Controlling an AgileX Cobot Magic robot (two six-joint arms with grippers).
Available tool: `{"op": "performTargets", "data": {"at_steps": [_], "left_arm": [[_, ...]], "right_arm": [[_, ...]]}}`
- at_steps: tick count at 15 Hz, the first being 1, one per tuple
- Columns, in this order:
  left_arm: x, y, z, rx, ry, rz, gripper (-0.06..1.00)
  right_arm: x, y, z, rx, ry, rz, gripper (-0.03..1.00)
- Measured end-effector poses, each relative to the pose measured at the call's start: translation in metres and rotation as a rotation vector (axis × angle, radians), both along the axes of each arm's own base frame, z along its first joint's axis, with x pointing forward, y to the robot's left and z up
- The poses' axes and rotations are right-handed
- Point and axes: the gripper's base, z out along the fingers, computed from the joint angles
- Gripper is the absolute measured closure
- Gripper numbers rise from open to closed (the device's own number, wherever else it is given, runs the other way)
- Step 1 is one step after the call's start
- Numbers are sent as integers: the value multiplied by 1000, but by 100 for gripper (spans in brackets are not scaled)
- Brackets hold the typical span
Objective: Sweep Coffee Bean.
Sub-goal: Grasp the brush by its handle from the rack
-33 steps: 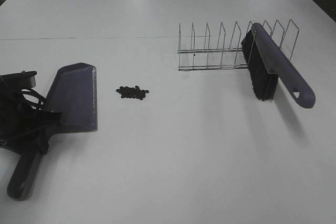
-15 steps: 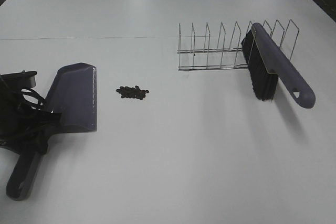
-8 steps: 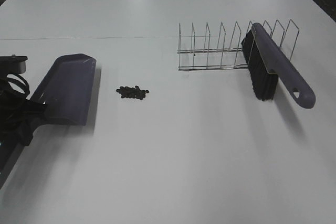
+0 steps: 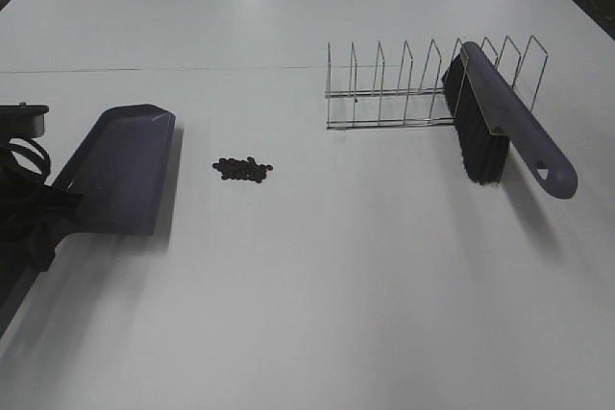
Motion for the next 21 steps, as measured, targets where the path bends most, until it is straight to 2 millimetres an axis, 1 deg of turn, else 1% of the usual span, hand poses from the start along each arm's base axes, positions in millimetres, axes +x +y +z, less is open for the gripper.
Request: {"op": "performTargets", "data": {"at_steps": [3,5,7,8,10,11,12,13,14,17,19,20,21], "left_arm": [[0,0,0,-1,1,1,62],[0,0,0,-3,2,3,62],[0,0,0,-3,2,3,62],[0,0,0,-3,2,3,62],[0,-1,0,-8,3,8,62],[0,-1,0,-9,3,9,62],[0,-1,0,-10,3,10,62],[0,-1,0,-12,4,12,62],[0,-1,0,-13,4,13,62],[0,-1,0,-13,4,12,62],[0,-1,0,-13,4,12,62],[0,-1,0,-13,4,12,62],[0,-1,0,-13,4,12,62]], "right_arm": [[34,2,5,-18,-4,-2,29],[60,4,3,-24,1,-2,29],[84,7,-3,-25,13,-2,29],[91,8,-5,-25,18,-2,29],[113,10,-14,-32,35,-1,29],[134,9,-28,-65,57,-4,29],[144,9,-35,-79,67,-6,29],[149,8,-39,-80,74,-9,29],[161,7,-51,-86,95,-6,29],[189,-6,-83,-82,153,-17,29],[202,-12,-107,-77,199,-19,29],[204,-12,-113,-75,214,-18,29],[212,-12,-138,-68,268,-8,29]]}}
